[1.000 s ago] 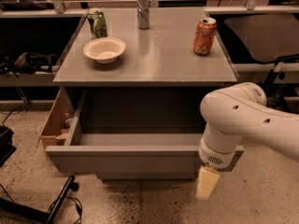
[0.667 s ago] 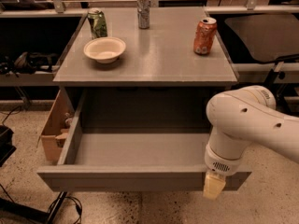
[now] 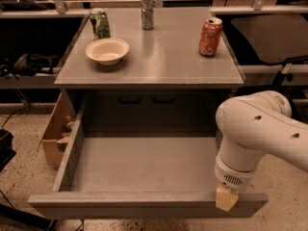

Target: Open top drawer

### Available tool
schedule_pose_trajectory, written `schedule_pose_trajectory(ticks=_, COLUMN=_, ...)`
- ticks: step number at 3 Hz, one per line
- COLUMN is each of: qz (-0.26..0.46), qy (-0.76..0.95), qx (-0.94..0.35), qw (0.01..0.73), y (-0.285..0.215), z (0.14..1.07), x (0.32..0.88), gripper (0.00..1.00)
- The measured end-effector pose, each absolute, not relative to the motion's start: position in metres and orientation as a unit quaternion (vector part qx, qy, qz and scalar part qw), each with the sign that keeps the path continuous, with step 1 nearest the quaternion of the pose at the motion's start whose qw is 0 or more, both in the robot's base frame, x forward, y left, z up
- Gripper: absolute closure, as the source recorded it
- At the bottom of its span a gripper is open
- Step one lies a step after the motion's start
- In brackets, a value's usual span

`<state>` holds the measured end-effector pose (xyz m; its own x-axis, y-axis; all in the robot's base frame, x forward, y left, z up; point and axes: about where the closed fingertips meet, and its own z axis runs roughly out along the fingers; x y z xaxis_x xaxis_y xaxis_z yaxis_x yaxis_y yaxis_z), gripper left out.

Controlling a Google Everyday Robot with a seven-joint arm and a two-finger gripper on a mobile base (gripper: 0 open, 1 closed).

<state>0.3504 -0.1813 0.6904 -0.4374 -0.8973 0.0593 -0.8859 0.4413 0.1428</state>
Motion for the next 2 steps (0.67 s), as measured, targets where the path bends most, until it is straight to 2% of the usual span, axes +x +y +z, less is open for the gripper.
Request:
schedule_pose_trajectory(ticks=1, qz=-0.055, qy=-0.857, qx=0.505, qw=0.088, y=-0.1874, z=0.6968, x=0.3137, gripper=1.00)
schedule_pose_trajectory(ticks=2, qz=-0.055, qy=-0.857, qx=0.505, qw=0.088, y=-0.1874, z=0.6966, x=0.3138, gripper=1.00)
